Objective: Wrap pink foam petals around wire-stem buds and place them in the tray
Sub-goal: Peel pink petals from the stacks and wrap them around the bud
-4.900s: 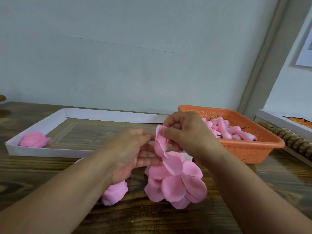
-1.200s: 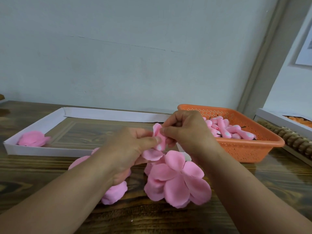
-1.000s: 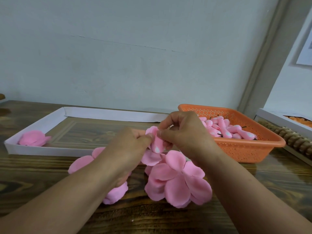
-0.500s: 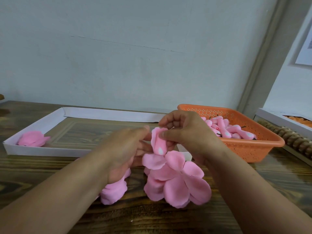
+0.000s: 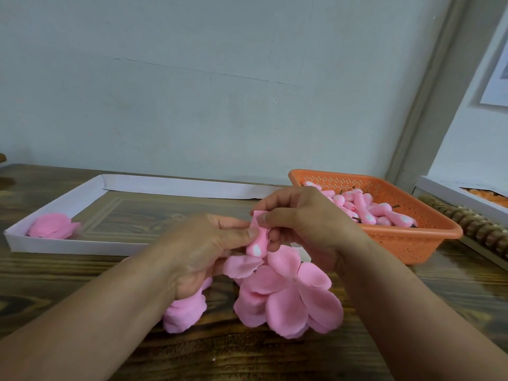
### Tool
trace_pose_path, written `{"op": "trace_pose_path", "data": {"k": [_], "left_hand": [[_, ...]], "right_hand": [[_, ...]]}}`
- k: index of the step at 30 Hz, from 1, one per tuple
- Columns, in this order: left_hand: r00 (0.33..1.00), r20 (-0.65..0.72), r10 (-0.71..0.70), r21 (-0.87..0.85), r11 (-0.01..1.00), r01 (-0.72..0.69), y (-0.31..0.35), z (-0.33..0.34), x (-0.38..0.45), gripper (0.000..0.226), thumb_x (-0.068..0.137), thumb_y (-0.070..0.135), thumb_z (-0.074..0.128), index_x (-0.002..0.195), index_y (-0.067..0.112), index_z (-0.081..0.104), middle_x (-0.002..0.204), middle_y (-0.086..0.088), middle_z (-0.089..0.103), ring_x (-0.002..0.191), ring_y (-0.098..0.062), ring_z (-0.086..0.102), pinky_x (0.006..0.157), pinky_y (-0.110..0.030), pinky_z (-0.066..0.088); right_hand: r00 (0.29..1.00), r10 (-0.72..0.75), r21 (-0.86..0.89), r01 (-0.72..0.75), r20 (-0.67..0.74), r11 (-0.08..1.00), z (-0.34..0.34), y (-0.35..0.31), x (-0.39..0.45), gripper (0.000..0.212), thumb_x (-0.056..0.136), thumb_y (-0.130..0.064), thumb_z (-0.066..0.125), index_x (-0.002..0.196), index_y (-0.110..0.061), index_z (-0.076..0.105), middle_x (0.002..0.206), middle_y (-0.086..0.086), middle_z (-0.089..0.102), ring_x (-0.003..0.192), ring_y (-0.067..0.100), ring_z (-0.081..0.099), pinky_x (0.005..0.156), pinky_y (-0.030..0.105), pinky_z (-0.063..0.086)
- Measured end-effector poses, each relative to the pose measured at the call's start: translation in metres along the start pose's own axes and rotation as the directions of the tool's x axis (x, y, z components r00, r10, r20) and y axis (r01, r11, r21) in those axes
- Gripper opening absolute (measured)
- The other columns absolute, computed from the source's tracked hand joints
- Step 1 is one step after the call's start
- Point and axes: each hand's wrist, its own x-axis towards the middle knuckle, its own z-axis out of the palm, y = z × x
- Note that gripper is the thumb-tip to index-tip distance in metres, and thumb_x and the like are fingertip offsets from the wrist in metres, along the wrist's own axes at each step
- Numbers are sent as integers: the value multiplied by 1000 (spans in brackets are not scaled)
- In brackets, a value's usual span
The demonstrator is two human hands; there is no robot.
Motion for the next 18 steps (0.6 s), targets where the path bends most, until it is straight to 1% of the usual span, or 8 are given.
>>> {"op": "trace_pose_path", "data": {"k": [2, 4, 7, 9, 11, 14, 16, 18], "left_hand": [[1000, -18, -10, -7, 1000, 10, 1, 0, 0, 27, 56, 7, 72, 81, -1, 75, 83, -20, 73, 63, -21, 70, 53, -21, 57], [1000, -27, -16, -1, 1000, 16, 1, 1, 0, 24, 59, 5, 71, 81, -1, 75, 84, -21, 73, 63, -22, 71, 53, -21, 57], [999, -49, -23, -20, 1000, 22, 2, 2, 0, 13, 79, 3, 65, 89, -2, 72, 85, -22, 73, 64, -22, 71, 55, -22, 58], [997, -73, -34, -34, 999, 31, 3, 2, 2, 17, 92, 7, 55, 98, -1, 68, 86, -21, 73, 67, -21, 71, 57, -23, 59], [995, -79, -60, -115, 992, 51, 5, 1, 3, 23, 97, 8, 44, 108, -3, 61, 89, -23, 72, 72, -25, 73, 59, -27, 60], [994, -51, -97, -284, 956, 79, 8, 2, 1, 32, 91, -5, 29, 107, -9, 56, 90, -31, 69, 72, -34, 72, 55, -31, 60], [995, -37, -90, -320, 945, 74, 8, 4, 0, 37, 85, -13, 22, 102, -11, 55, 83, -33, 69, 68, -36, 72, 52, -32, 59], [996, -40, -75, -304, 951, 60, 7, 5, -2, 37, 84, -18, 22, 99, -12, 55, 79, -32, 69, 66, -35, 72, 50, -31, 58]], "right_hand": [[1000, 1, 3, -1, 26, 1000, 0, -1, -1, 8, 81, 3, 65, 75, -3, 65, 64, 16, 57, 45, 16, 51, 48, 24, 50], [1000, -16, -24, 16, -3, 1000, 1, 0, 0, 10, 79, 7, 65, 74, -2, 65, 61, 16, 58, 43, 15, 52, 46, 24, 50], [995, -36, -21, 34, -96, 999, 3, 3, 3, 19, 77, 16, 61, 69, -1, 62, 48, 8, 54, 37, 13, 50, 42, 22, 49], [988, -43, -22, 41, -150, 999, 2, 4, 6, 22, 77, 17, 59, 65, -2, 60, 42, 5, 53, 35, 13, 49, 41, 21, 49], [978, -54, -21, 51, -200, 998, 0, 5, 7, 24, 77, 17, 59, 63, -2, 60, 40, 4, 52, 34, 13, 48, 42, 22, 49], [969, -52, -1, 54, -241, 999, -4, 6, 8, 25, 77, 17, 58, 62, -3, 59, 38, 4, 52, 33, 13, 48, 41, 21, 49], [968, -49, 8, 53, -247, 999, -5, 6, 9, 26, 77, 17, 58, 62, -4, 59, 38, 3, 53, 33, 12, 49, 41, 21, 49], [967, -52, 13, 57, -248, 998, -6, 6, 9, 27, 77, 17, 58, 61, -4, 59, 39, 4, 53, 34, 12, 49, 41, 22, 50]]}}
